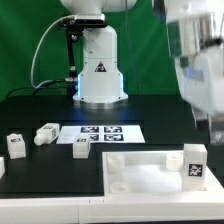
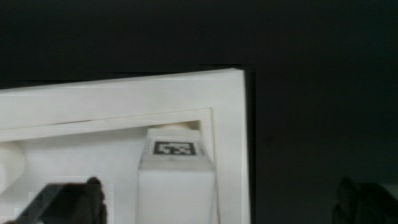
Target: Assemble one leg
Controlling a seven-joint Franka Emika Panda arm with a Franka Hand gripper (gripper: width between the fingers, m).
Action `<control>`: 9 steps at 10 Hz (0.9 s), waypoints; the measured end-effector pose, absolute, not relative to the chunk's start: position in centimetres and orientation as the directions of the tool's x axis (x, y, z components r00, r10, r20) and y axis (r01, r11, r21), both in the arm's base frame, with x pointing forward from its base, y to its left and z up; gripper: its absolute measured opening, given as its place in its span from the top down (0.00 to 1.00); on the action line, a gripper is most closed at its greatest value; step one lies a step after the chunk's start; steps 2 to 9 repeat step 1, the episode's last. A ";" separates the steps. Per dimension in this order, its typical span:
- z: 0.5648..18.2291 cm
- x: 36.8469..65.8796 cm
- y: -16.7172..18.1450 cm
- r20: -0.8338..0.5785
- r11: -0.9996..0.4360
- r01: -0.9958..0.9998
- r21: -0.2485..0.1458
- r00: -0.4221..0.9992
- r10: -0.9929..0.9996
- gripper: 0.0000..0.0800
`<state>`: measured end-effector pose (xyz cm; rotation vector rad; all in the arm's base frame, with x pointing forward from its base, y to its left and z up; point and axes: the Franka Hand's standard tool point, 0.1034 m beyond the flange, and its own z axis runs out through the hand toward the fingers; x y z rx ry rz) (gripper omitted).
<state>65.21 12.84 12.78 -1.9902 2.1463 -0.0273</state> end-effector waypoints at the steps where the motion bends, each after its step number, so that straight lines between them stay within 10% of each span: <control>1: 12.4 65.1 12.8 -0.140 0.085 -0.984 -0.154 -0.063 -0.988 0.19; 9: 12.4 65.1 12.8 -0.140 0.085 -0.984 -0.154 -0.063 -0.988 0.19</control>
Offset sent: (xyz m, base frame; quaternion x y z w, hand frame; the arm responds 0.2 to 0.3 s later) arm 0.0000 0.0000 0.0000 0.0000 0.0000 0.0000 1.0000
